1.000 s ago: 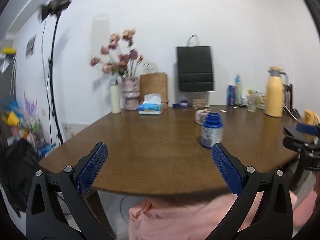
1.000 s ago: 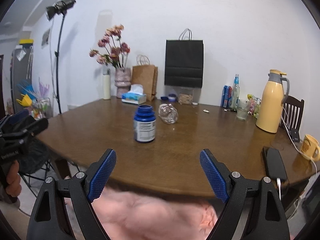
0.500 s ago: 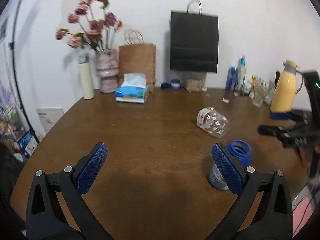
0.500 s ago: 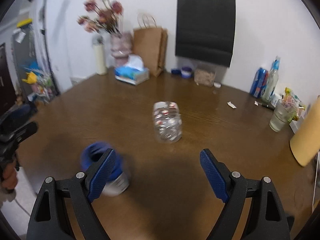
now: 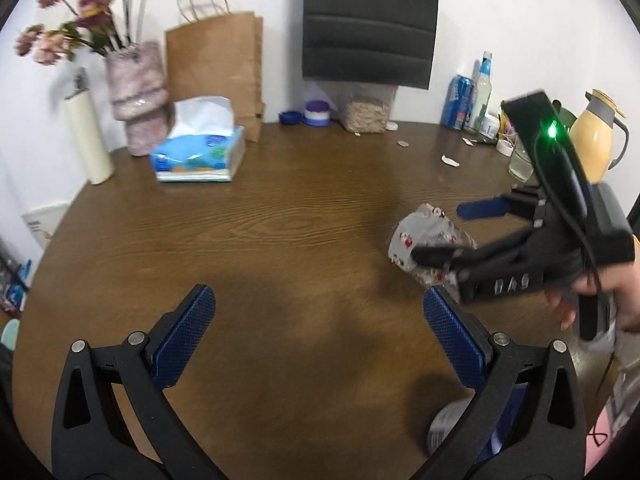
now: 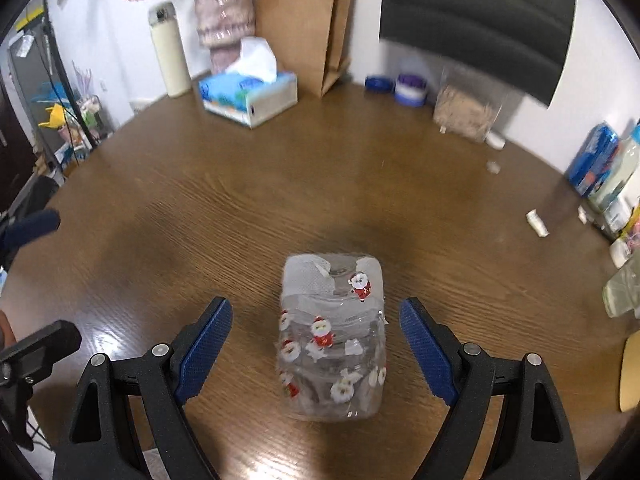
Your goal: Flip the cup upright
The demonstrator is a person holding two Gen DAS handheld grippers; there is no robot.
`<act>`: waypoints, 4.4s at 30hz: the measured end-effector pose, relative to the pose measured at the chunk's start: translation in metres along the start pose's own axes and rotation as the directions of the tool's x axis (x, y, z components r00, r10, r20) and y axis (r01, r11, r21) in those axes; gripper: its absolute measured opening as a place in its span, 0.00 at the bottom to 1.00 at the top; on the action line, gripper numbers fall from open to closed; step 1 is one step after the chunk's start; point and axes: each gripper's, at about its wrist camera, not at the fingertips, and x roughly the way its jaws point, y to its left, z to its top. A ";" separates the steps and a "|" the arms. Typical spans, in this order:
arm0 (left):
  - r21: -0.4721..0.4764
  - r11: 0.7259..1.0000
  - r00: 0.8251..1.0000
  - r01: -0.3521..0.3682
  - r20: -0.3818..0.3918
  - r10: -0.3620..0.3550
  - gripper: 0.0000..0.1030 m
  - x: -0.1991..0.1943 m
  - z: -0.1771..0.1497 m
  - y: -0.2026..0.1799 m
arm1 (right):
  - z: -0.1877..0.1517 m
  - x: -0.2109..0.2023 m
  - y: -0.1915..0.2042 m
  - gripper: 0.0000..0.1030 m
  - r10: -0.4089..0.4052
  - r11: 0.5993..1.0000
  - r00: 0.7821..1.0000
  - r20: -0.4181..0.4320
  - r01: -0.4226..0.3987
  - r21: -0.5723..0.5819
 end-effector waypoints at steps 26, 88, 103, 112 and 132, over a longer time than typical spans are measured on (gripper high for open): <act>0.065 0.974 0.944 0.216 0.240 -0.226 0.62 -0.057 0.013 -0.013 | -0.004 -0.131 0.064 0.63 0.277 0.933 0.799 0.534 -0.356 0.048; 0.042 0.988 0.982 -0.148 0.126 0.142 0.91 -0.069 -0.096 -0.011 | -0.131 -0.089 0.069 0.78 0.024 0.996 0.920 0.392 -0.054 0.065; -0.129 0.960 0.911 -0.249 0.306 0.278 1.00 -0.180 -0.116 0.023 | -0.168 -0.214 0.034 0.80 -0.151 0.981 0.872 0.466 0.075 0.177; -0.129 0.962 0.897 -0.240 0.350 0.271 1.00 -0.188 -0.117 0.016 | -0.170 -0.218 0.042 0.80 -0.140 0.984 0.866 0.480 0.069 0.162; -0.149 0.957 0.880 -0.248 0.379 0.287 1.00 -0.248 -0.242 -0.034 | -0.291 -0.259 0.107 0.80 -0.142 0.988 0.768 0.624 0.074 0.134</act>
